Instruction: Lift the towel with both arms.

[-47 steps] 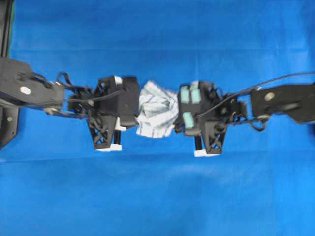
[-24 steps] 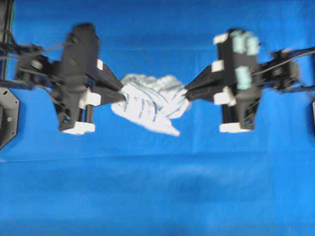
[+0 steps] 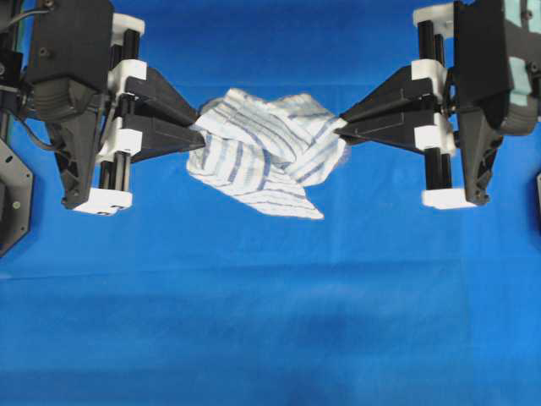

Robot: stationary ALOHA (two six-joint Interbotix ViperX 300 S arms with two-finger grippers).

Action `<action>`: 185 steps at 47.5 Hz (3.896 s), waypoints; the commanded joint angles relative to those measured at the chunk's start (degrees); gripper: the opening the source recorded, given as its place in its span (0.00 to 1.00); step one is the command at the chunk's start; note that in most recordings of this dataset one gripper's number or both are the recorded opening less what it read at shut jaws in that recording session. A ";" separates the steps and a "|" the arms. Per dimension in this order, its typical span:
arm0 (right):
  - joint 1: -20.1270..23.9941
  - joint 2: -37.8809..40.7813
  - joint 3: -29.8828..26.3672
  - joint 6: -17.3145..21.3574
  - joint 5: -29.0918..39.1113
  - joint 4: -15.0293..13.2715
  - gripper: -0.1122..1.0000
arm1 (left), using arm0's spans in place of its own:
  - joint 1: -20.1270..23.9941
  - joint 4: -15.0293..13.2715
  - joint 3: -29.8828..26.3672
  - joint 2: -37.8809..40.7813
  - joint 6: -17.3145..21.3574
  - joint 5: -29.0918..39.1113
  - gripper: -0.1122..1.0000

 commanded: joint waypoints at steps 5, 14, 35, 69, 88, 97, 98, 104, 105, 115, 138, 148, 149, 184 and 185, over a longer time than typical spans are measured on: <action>0.00 -0.26 -1.49 -0.18 0.09 -0.09 0.13 | 1.32 0.09 -1.58 -0.26 -0.18 -0.44 0.15; 0.00 -0.09 -1.49 -0.09 0.18 -0.09 0.14 | 1.41 0.09 -1.41 -0.26 -0.26 -1.05 0.60; -0.09 0.35 -0.97 0.18 1.14 -0.62 0.70 | 1.23 0.09 -0.53 -0.18 -0.26 -0.88 0.91; 5.27 10.72 14.68 8.35 -5.63 -0.09 0.70 | -3.43 0.09 12.30 16.17 -0.44 -17.40 0.91; 6.24 24.87 20.57 12.83 -18.54 0.00 0.70 | -3.52 0.09 13.18 34.63 -0.44 -28.39 0.91; 6.06 30.06 21.18 13.80 -23.91 0.00 0.70 | -3.52 0.09 13.54 39.81 -0.26 -32.61 0.91; 5.98 30.59 21.27 13.80 -24.17 0.00 0.70 | -3.52 0.09 13.54 40.17 -0.26 -32.78 0.91; 5.80 31.64 21.18 13.80 -24.26 0.00 0.70 | -3.52 0.09 13.54 41.22 -0.26 -33.31 0.91; 5.80 31.64 21.09 13.80 -24.26 0.00 0.70 | -3.52 0.09 13.62 41.31 -0.26 -33.31 0.91; 5.80 31.73 21.36 13.80 -24.26 0.00 0.70 | -3.52 0.00 13.80 41.22 -0.44 -32.87 0.89; 5.19 31.03 21.09 12.92 -22.76 -0.53 0.13 | -3.60 0.00 13.18 40.17 0.09 -24.87 0.15; 5.10 26.19 20.04 12.57 -21.71 -0.62 0.13 | -2.64 0.00 11.51 34.54 -0.09 -16.88 0.15; 5.01 25.49 19.86 12.48 -21.53 -0.62 0.13 | -2.46 0.00 11.25 33.84 -0.18 -15.82 0.15; 3.08 5.89 -0.97 12.22 6.06 -11.78 0.13 | 0.97 0.53 -2.64 8.88 -0.18 12.30 0.15; 3.08 5.63 -1.58 12.13 6.42 -11.87 0.13 | 0.97 0.62 -3.43 8.44 -0.26 13.27 0.15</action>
